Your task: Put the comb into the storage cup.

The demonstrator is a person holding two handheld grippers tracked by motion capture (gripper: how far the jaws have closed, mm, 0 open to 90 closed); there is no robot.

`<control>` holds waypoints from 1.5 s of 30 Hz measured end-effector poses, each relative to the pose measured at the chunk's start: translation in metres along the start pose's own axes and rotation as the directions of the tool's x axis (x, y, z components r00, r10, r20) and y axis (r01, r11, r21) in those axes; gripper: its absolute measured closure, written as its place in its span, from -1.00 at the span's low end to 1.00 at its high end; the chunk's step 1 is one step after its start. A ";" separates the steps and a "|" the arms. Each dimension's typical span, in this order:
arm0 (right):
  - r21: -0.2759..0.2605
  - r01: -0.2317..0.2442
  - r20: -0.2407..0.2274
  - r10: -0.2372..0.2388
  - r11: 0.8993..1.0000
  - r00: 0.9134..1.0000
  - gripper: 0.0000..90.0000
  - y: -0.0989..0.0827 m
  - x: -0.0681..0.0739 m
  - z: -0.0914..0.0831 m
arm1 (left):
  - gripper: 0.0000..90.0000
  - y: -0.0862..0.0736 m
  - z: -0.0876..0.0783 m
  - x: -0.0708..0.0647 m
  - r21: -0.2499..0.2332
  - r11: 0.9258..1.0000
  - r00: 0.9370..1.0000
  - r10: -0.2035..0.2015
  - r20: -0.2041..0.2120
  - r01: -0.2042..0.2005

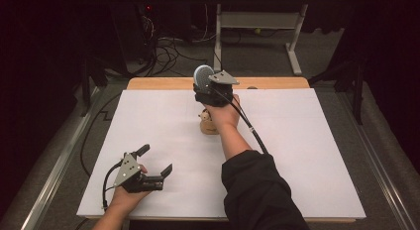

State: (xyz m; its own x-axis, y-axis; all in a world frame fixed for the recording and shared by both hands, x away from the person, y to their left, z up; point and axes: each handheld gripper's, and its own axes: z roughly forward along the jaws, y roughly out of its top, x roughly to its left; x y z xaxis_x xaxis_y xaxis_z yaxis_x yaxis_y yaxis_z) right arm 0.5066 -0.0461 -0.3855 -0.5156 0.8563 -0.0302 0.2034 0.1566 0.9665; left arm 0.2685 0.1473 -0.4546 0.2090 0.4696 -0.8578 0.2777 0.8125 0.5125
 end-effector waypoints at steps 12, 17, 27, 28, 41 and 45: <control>0.010 0.013 -0.007 -0.013 1.000 1.000 -0.56 0.000 0.001 0.004 | -1.00 0.000 -0.001 -0.001 -0.001 1.000 1.000 -0.007 -0.003 0.007; 0.015 0.009 -0.008 -0.009 1.000 1.000 -0.56 0.001 0.000 0.006 | -1.00 0.000 -0.001 -0.001 0.000 1.000 1.000 -0.007 -0.003 0.007; 0.028 0.009 -0.006 -0.009 1.000 1.000 -0.57 0.000 0.000 0.008 | -1.00 -0.001 -0.001 -0.001 0.003 1.000 1.000 -0.004 -0.003 0.004; 0.027 0.011 -0.006 -0.011 1.000 1.000 -0.57 0.000 0.000 0.008 | -1.00 -0.001 -0.001 -0.001 0.004 1.000 1.000 -0.005 -0.003 0.005; 0.031 0.003 -0.014 -0.003 1.000 1.000 -0.63 0.000 -0.001 0.009 | -1.00 -0.001 -0.001 0.000 0.006 1.000 1.000 0.000 -0.003 0.000; 0.034 0.001 -0.014 -0.001 0.999 1.000 -0.65 -0.001 -0.001 0.009 | -1.00 -0.001 -0.001 0.000 0.007 1.000 1.000 0.000 -0.003 0.000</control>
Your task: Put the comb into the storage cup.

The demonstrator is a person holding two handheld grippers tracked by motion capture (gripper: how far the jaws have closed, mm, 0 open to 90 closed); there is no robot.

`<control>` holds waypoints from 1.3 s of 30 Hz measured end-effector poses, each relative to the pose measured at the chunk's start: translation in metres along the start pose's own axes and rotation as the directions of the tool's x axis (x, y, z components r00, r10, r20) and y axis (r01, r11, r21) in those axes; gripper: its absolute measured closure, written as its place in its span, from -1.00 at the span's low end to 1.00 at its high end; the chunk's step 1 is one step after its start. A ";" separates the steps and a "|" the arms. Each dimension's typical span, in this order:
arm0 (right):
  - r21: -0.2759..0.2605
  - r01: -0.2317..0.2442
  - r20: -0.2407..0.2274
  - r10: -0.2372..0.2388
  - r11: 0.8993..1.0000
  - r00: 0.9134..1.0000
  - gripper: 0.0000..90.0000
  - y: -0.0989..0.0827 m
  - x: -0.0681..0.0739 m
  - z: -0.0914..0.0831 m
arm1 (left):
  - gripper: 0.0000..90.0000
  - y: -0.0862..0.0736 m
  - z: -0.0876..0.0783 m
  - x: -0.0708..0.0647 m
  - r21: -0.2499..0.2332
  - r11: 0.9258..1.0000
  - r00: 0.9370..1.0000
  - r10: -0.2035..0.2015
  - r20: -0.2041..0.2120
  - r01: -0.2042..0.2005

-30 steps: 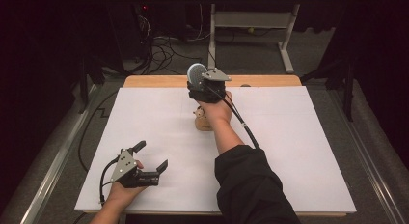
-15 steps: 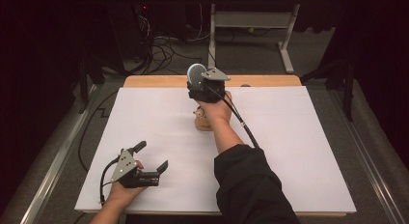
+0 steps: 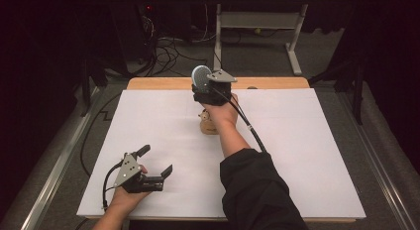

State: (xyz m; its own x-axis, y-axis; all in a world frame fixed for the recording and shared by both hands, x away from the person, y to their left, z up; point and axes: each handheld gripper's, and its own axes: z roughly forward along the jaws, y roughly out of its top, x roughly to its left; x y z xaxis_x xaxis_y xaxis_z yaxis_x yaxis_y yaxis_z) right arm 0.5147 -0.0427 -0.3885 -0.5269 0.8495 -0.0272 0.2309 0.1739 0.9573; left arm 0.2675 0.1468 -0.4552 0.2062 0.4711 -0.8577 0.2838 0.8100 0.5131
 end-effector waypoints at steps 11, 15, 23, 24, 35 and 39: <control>0.009 -0.012 -0.016 0.012 1.000 1.000 -0.80 0.000 -0.002 0.000 | -1.00 0.000 0.000 0.000 0.001 1.000 1.000 -0.006 -0.003 0.006; 0.012 -0.027 -0.033 0.027 1.000 0.999 -0.89 0.000 -0.002 0.000 | -1.00 -0.001 0.000 0.000 0.001 1.000 1.000 -0.008 -0.003 0.008; 0.019 -0.025 -0.050 0.026 1.000 0.998 -1.00 0.002 -0.002 -0.002 | -1.00 -0.001 0.001 0.000 0.001 1.000 1.000 -0.006 -0.002 0.006; 0.019 -0.025 -0.050 0.026 1.000 0.998 -1.00 0.002 -0.002 -0.002 | -1.00 -0.001 0.001 0.000 0.001 1.000 1.000 -0.006 -0.002 0.006; 0.008 -0.012 -0.064 0.012 1.000 0.998 -1.00 0.006 0.002 -0.008 | -1.00 -0.001 0.001 0.001 0.005 1.000 1.000 0.006 0.001 -0.006; 0.008 -0.009 -0.071 0.010 1.000 0.997 -1.00 0.008 0.004 -0.011 | -1.00 -0.002 0.001 0.001 0.010 1.000 1.000 0.008 0.001 -0.008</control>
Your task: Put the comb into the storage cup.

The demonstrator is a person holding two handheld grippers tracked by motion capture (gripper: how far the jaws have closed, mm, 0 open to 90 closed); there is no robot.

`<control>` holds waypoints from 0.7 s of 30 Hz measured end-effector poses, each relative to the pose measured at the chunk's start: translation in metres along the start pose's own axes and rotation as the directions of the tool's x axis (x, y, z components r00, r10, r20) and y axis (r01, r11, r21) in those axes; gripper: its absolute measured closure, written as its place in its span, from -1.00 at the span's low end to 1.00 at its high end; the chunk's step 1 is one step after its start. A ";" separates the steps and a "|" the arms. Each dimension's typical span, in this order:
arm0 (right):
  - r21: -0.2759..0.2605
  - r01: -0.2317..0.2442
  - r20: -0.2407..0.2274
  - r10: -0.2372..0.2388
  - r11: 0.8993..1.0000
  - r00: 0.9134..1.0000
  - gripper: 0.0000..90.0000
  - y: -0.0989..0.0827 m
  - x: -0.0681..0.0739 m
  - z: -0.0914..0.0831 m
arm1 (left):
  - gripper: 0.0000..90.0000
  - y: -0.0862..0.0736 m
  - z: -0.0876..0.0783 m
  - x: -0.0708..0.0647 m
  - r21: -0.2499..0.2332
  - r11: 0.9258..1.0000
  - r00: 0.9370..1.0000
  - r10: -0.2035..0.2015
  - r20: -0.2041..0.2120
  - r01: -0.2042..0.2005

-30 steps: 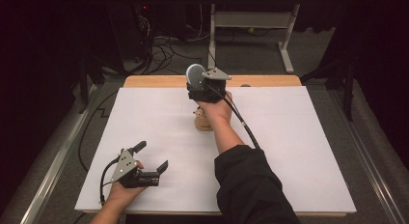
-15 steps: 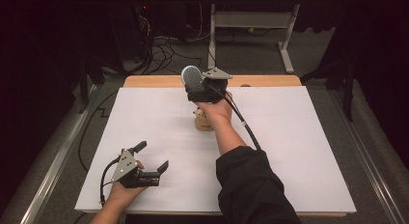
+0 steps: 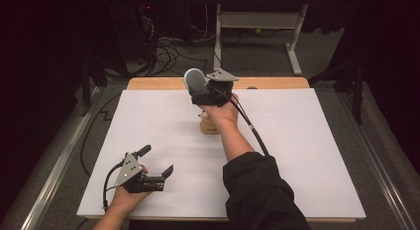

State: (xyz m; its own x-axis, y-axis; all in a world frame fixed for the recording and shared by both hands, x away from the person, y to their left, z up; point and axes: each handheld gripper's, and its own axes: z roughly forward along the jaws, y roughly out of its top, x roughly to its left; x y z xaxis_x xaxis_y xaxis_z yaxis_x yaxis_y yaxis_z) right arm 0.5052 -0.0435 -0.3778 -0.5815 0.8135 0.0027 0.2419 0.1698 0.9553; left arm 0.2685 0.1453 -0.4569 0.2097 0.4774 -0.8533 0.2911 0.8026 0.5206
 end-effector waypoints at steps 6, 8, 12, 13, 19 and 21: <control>-0.007 0.005 -0.009 -0.005 1.000 1.000 -1.00 0.002 0.003 -0.005 | -1.00 0.000 0.000 0.000 -0.001 1.000 1.000 -0.006 -0.006 0.006; -0.006 0.008 -0.010 -0.008 1.000 1.000 -1.00 0.002 0.003 -0.006 | -1.00 -0.001 0.001 0.000 0.002 1.000 1.000 -0.005 -0.006 0.005; -0.007 0.005 -0.014 -0.005 1.000 1.000 -1.00 0.003 0.004 -0.008 | -1.00 -0.001 0.001 0.001 0.002 1.000 1.000 0.007 -0.002 -0.007; -0.007 0.008 -0.015 -0.008 1.000 1.000 -1.00 0.003 0.004 -0.009 | -1.00 -0.001 0.001 0.001 0.000 1.000 1.000 0.003 -0.005 -0.003; -0.012 0.015 -0.021 -0.015 1.000 1.000 -1.00 0.006 0.008 -0.012 | -1.00 -0.001 0.001 0.000 -0.003 1.000 1.000 -0.021 -0.018 0.021; -0.011 0.016 -0.022 -0.016 1.000 1.000 -1.00 0.006 0.008 -0.013 | -1.00 0.000 0.002 0.001 -0.002 1.000 1.000 -0.008 -0.013 0.008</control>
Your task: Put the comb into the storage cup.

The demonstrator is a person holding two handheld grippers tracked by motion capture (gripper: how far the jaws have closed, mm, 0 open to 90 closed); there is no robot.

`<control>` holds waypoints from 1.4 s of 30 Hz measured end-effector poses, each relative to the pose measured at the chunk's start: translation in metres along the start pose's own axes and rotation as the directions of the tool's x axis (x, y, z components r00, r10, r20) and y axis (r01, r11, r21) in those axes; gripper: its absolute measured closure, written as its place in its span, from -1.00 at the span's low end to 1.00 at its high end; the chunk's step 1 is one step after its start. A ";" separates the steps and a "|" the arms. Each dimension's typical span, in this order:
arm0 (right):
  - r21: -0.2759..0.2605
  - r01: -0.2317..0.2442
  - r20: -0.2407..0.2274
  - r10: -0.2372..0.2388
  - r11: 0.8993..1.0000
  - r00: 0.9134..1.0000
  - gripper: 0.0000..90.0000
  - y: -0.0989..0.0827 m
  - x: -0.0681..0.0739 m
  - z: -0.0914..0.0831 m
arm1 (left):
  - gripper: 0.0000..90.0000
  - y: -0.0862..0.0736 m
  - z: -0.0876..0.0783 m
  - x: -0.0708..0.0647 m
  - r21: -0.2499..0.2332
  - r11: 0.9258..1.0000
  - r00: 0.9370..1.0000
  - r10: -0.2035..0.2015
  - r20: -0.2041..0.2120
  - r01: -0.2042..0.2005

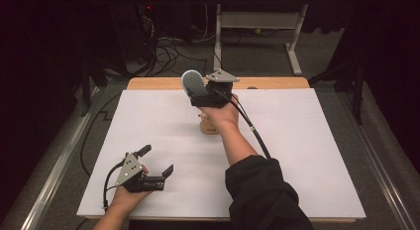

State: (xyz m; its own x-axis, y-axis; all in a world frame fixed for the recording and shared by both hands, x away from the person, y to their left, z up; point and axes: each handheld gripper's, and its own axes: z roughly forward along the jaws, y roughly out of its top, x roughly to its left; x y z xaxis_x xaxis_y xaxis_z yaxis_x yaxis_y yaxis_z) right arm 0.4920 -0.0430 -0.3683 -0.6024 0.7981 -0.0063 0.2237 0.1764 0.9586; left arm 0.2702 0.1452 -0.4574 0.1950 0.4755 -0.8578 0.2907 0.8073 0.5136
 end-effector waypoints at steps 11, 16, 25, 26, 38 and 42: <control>-0.008 0.011 -0.004 -0.011 1.000 1.000 -1.00 -0.001 0.001 -0.013 | -1.00 0.000 0.001 0.000 -0.001 1.000 1.000 0.005 0.003 -0.005; -0.006 0.006 -0.004 -0.006 1.000 1.000 -1.00 -0.006 -0.002 -0.019 | -1.00 0.001 0.001 0.000 -0.003 1.000 1.000 -0.007 -0.002 0.007; -0.006 -0.006 -0.013 0.006 1.000 1.000 -1.00 -0.019 -0.006 -0.037 | -1.00 0.005 0.001 0.001 -0.011 1.000 1.000 -0.013 -0.004 0.013; -0.005 -0.007 -0.015 0.007 1.000 1.000 -1.00 -0.023 -0.006 -0.041 | -1.00 0.005 0.001 0.002 -0.010 1.000 1.000 -0.009 -0.001 0.009; 0.009 -0.009 -0.020 0.009 1.000 1.000 -1.00 -0.050 -0.006 -0.068 | -1.00 0.005 0.002 0.001 -0.020 1.000 1.000 -0.003 0.004 0.003; 0.009 -0.006 -0.023 0.006 1.000 1.000 -1.00 -0.061 -0.008 -0.079 | -1.00 0.005 0.002 0.001 -0.024 1.000 1.000 -0.006 0.002 0.006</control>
State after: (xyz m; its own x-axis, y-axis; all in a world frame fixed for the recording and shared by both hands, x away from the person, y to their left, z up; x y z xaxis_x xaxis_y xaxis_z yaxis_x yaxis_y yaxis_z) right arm 0.4225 -0.1058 -0.4036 -0.6184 0.7858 0.0059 0.2342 0.1771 0.9559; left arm 0.2739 0.1491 -0.4554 0.1953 0.4702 -0.8607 0.2693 0.8182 0.5080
